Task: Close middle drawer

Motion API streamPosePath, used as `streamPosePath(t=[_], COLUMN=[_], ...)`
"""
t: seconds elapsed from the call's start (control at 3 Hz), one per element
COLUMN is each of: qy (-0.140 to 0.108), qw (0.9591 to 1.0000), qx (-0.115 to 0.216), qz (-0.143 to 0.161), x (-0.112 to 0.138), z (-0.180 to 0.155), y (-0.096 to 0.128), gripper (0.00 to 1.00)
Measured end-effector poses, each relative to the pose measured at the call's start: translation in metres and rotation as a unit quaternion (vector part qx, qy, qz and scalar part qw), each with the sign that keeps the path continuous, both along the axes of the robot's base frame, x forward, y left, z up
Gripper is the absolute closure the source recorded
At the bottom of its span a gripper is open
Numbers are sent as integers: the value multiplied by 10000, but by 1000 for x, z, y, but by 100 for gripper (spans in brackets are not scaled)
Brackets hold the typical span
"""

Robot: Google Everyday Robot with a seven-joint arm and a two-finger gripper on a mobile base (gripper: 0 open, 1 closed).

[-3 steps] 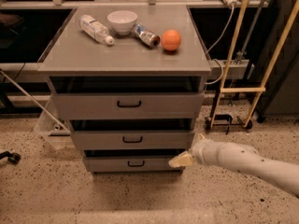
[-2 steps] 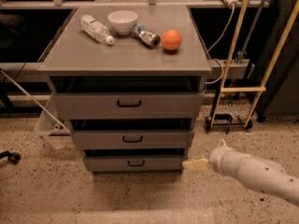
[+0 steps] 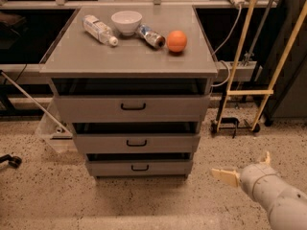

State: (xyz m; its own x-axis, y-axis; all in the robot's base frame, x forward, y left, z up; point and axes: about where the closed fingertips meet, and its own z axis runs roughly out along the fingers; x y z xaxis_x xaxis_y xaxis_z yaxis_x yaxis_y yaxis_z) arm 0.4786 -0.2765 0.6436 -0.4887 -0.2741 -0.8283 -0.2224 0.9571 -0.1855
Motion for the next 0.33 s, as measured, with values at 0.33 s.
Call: streamPosePath(t=[0.33], qy=[-278], qw=[9990], qx=[-108], qz=[-342], x=[-20], z=[25], y=[-11], gripper=[0])
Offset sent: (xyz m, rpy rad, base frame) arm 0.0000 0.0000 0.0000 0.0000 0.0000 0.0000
